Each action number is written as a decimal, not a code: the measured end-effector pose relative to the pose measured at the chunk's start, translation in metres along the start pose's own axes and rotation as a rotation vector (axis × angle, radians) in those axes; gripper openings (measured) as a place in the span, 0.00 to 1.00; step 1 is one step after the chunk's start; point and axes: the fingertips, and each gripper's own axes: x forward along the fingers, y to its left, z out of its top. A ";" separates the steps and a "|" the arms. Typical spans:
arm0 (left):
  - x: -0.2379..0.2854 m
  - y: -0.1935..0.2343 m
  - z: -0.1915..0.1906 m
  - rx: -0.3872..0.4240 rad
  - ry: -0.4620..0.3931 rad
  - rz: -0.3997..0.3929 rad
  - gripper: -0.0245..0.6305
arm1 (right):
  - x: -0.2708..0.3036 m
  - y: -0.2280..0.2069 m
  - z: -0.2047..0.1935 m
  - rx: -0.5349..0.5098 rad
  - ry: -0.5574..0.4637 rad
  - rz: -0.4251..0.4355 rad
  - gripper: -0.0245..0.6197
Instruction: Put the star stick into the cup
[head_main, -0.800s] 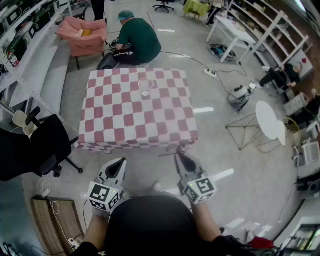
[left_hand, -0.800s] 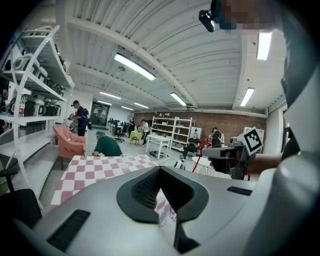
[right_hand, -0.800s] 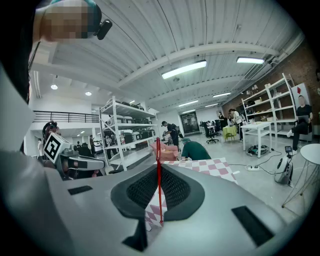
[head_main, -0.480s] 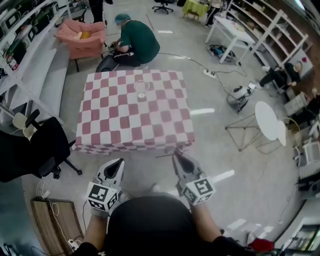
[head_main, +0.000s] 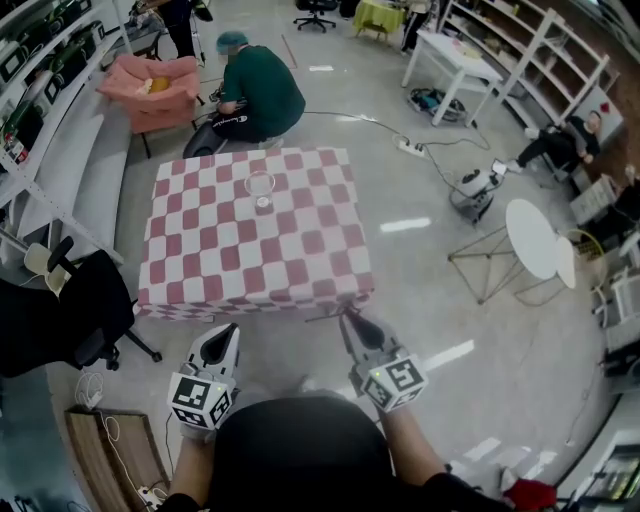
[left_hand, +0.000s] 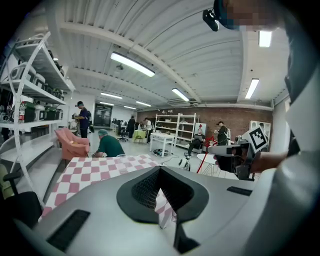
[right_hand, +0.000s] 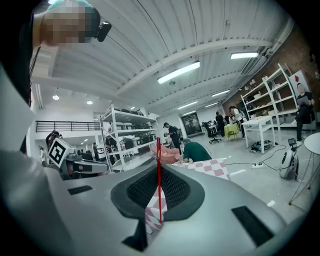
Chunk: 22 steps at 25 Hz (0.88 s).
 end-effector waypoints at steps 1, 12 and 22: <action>0.002 0.001 0.002 -0.002 -0.001 0.001 0.10 | 0.002 -0.003 0.000 0.002 0.001 -0.001 0.08; 0.049 0.052 0.011 -0.009 0.019 -0.065 0.10 | 0.058 -0.016 0.011 0.020 -0.018 -0.062 0.08; 0.100 0.142 0.036 0.009 0.026 -0.167 0.10 | 0.146 -0.020 0.018 0.009 -0.011 -0.159 0.08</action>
